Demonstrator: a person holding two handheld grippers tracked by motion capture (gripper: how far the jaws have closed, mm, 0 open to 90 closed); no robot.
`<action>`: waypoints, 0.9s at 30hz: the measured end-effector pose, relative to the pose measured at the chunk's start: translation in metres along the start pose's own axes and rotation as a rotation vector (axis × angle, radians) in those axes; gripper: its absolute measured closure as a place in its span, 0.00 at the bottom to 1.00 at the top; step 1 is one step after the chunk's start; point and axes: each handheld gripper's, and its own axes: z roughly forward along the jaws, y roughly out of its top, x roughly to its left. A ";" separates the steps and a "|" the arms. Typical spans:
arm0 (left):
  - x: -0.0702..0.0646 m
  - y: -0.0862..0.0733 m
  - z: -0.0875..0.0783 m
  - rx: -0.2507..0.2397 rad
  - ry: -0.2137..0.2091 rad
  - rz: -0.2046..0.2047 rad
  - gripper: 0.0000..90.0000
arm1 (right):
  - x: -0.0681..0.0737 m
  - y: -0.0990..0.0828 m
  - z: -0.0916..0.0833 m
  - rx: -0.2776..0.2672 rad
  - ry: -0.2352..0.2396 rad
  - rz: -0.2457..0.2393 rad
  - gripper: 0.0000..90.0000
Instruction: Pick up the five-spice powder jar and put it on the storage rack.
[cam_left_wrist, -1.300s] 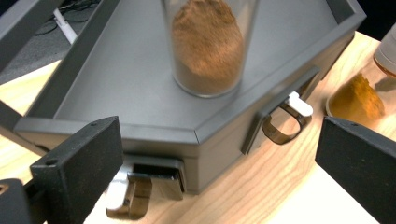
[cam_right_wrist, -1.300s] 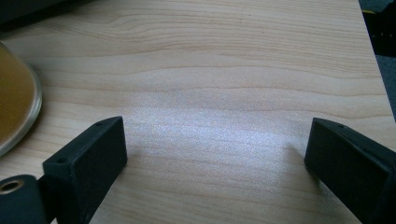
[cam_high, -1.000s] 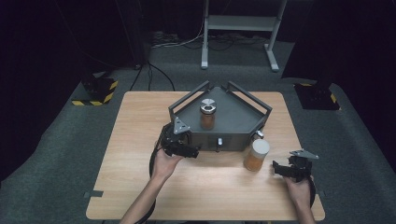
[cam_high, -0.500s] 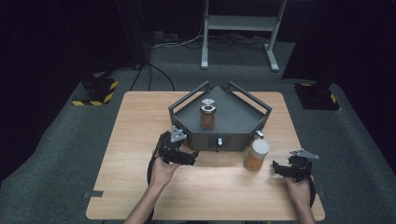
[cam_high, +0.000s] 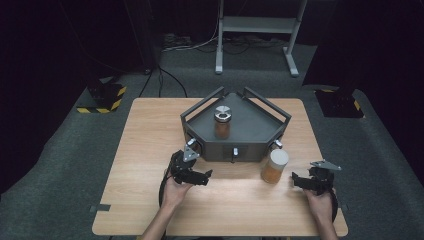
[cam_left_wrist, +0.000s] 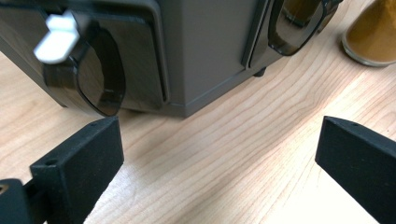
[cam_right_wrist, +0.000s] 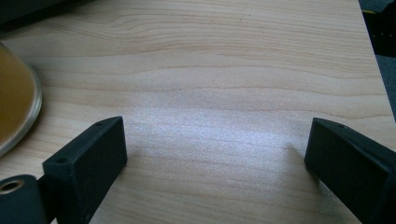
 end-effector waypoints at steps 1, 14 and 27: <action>0.000 0.000 0.000 0.000 0.000 0.000 0.01 | 0.000 0.000 0.000 0.000 0.000 0.000 0.06; -0.002 -0.014 0.015 0.018 0.000 -0.011 0.01 | 0.000 0.000 0.000 0.000 -0.001 0.000 0.06; -0.005 -0.021 0.031 0.047 0.005 -0.011 0.01 | 0.000 0.000 0.000 -0.001 -0.001 0.000 0.06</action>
